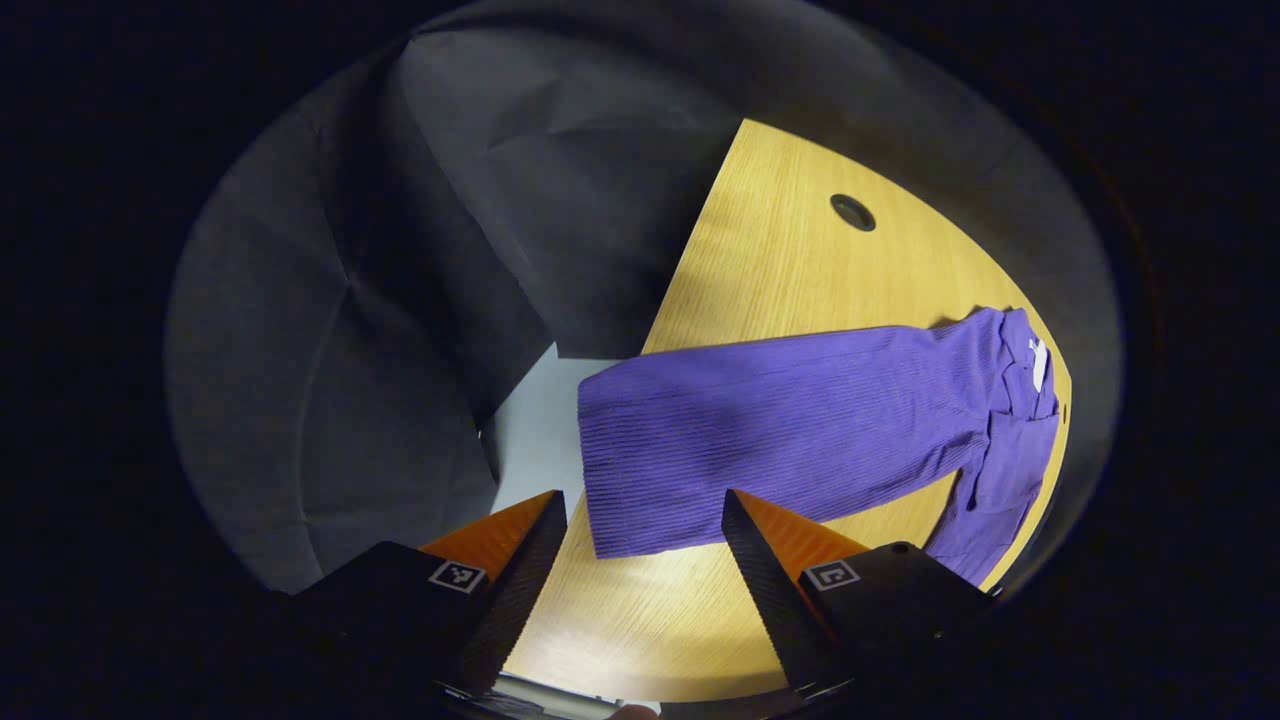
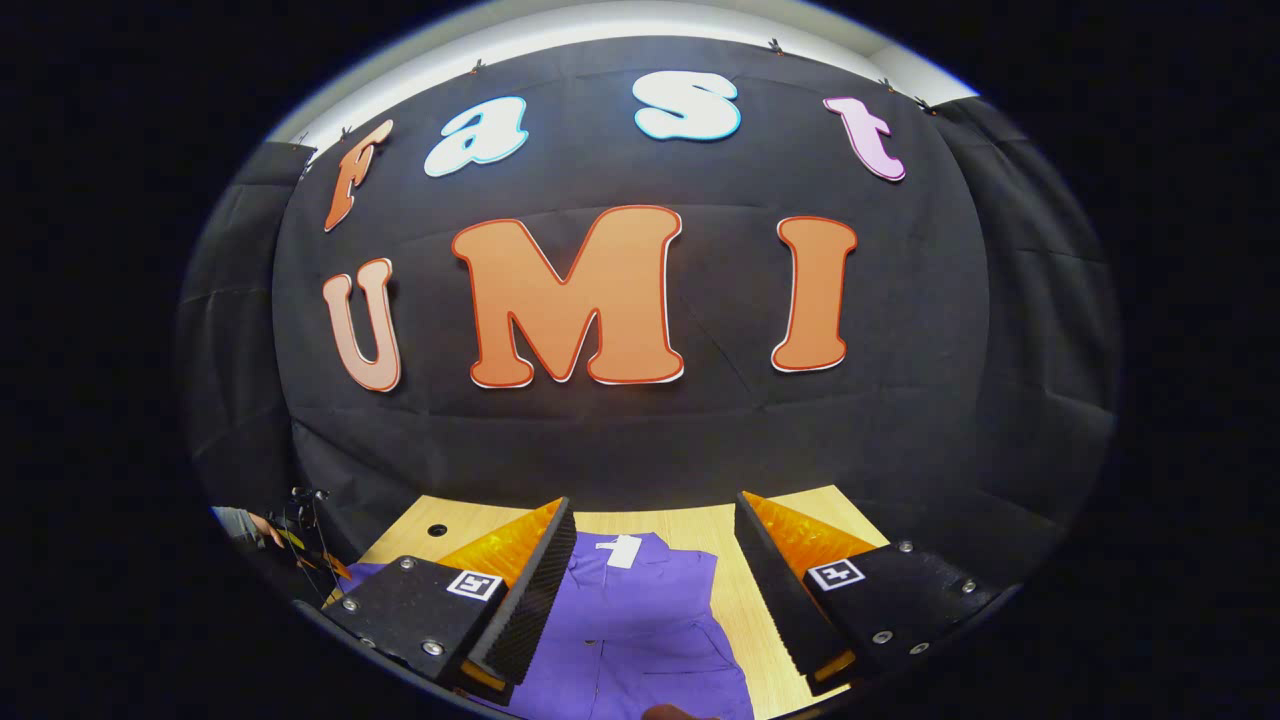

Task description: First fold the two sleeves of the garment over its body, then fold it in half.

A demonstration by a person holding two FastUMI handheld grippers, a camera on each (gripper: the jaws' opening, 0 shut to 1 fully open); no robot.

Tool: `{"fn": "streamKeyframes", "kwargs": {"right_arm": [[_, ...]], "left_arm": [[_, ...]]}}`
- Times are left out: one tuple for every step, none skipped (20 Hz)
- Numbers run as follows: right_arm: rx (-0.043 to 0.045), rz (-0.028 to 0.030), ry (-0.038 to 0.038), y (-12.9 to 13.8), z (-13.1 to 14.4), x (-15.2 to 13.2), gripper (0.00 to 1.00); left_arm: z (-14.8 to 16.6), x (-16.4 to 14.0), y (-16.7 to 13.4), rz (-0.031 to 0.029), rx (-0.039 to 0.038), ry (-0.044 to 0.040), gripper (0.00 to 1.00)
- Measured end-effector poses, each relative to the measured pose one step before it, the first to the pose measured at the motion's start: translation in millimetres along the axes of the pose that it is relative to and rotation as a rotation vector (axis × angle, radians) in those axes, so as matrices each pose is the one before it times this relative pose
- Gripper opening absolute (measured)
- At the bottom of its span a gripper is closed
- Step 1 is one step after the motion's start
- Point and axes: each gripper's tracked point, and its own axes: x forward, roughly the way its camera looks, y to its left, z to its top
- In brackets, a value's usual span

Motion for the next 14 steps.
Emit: {"fn": "streamKeyframes", "kwargs": {"right_arm": [[-0.00249, -0.00733, 0.00725, -1.09, -1.99, -1.32, 0.95], [-0.00277, -0.00336, 0.00755, -0.63, -2.55, -1.05, 0.95], [-0.00408, -0.00786, 0.00619, -1.59, -2.07, -1.82, 0.95], [-0.00436, -0.00221, 0.00333, -0.63, -1.94, -1.67, 0.95], [-0.00626, -0.00154, 0.00626, 0.46, -2.56, -1.39, 1.0], [-0.00891, -0.00229, 0.00564, -0.47, -2.27, -0.65, 0.95], [-0.01146, -0.00172, 0.00552, -0.47, -2.0, -1.16, 1.0], [-0.01179, -0.00543, 0.00309, -1.19, -1.22, -1.2, 0.95], [-0.01129, 0.00112, 0.00219, 0.19, -1.18, -1.18, 0.95], [-0.00953, -0.00313, -0.00048, -0.81, -0.2, -0.73, 0.95], [-0.00581, 0.00328, 0.00147, 0.84, -0.87, -0.44, 0.95], [-0.00413, 0.0003, 0.00278, -0.28, -1.45, 0.4, 1.0], [-0.0001, 0.00185, 0.00323, 0.32, -1.8, 0.24, 1.0], [0.00556, 0.00412, 0.00556, 0.73, -1.73, 0.97, 1.0]], "left_arm": [[-2.08, 3.48, -2.34, -0.02097, -0.00437, 0.01582, 0.99], [-0.62, 5.16, -1.38, -0.01382, 0.00222, 0.01158, 0.99], [-1.58, 1.73, 2.96, 0.00165, 0.00093, 0.01764, 0.99], [-0.67, 4.46, 0.41, -0.00231, -0.00598, 0.0156, 0.98], [-1.51, 2.64, -0.31, -0.00205, -0.00798, 0.01492, 0.99], [-0.25, 3.33, 0.95, -0.00171, -0.01068, 0.00722, 0.99], [-0.98, 2.15, 1.05, 0.00033, -0.00971, 0.00618, 0.98], [-0.11, 2.07, 3.18, 0.01152, -0.00756, 0.00821, 0.98], [2.7, 0.71, 1.94, 0.00855, -0.00745, -0.0091, 0.95], [1.73, -0.23, -1.18, -0.00294, 0.00278, -0.00126, 0.92], [1.17, 0.63, -0.42, 0.00622, -0.00056, 0.00194, 0.88], [-0.01, 1.33, 0.49, 0.01755, 0.00026, 0.00647, 0.87], [0.82, -1.25, 2.42, 0.023, -0.0018, 0.00277, 0.83], [1.55, 0.49, 1.5, 0.01633, -0.00002, 0.00086, 0.8]]}}
